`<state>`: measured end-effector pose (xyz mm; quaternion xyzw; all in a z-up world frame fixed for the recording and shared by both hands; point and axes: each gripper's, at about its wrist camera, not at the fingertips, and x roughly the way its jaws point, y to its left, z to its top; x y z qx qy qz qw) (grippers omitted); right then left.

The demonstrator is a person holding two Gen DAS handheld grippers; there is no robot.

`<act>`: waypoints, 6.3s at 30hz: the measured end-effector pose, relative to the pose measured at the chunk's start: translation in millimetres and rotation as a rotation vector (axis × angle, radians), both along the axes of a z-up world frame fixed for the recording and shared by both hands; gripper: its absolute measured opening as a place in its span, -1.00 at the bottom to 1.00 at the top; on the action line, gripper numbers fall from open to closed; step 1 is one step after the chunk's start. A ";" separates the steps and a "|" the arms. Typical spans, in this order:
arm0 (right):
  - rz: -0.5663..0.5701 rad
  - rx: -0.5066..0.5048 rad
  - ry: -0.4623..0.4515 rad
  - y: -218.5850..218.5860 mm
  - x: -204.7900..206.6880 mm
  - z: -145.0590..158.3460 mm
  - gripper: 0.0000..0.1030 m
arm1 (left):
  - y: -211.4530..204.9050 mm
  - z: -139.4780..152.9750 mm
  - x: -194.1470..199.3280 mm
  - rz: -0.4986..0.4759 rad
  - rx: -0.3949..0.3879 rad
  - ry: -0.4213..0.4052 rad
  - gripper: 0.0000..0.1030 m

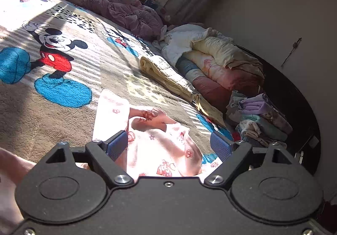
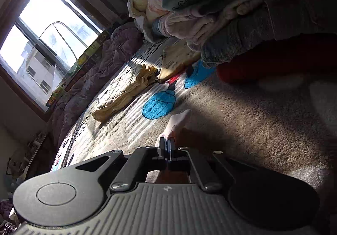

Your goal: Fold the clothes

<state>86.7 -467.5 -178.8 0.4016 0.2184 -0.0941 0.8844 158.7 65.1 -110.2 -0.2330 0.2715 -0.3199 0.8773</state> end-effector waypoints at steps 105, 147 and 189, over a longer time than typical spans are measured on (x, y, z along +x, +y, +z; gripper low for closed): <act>0.714 0.002 -0.006 144.0 247.1 54.5 -0.90 | 41.2 -1.4 203.2 0.026 0.231 0.005 -1.00; 0.500 -0.178 0.154 107.8 322.5 10.2 -0.82 | 58.3 -20.6 243.4 0.319 0.544 0.096 -0.50; 0.974 -0.961 -0.183 424.2 -22.5 12.7 -0.16 | 238.1 -34.2 -47.2 0.787 0.080 0.315 -0.64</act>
